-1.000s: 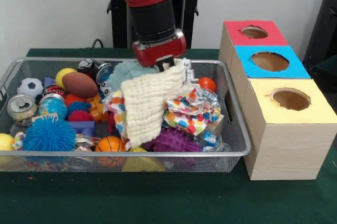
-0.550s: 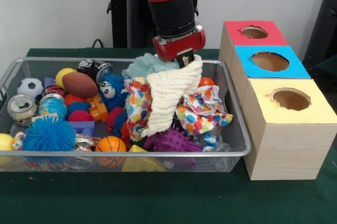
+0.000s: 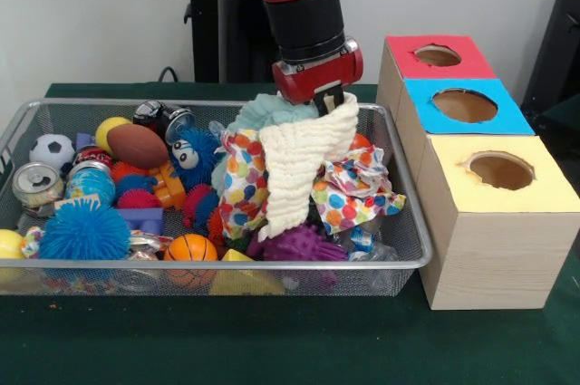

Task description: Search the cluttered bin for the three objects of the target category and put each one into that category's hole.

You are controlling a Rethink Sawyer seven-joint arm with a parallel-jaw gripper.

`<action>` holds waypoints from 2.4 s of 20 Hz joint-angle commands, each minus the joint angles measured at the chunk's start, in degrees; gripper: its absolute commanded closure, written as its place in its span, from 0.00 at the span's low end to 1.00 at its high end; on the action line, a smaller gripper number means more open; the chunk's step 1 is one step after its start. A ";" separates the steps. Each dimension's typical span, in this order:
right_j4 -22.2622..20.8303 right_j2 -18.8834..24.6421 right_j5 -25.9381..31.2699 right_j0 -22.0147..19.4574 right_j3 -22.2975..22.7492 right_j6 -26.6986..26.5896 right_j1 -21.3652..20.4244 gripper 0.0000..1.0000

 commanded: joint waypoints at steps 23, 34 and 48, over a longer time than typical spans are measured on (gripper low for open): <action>7.45 -0.73 -4.92 2.78 4.22 9.22 0.15 1.00; 7.11 -1.14 -4.92 2.77 3.08 8.22 0.47 1.00; 0.37 -5.65 -0.78 -0.24 -3.16 -0.16 -4.02 1.00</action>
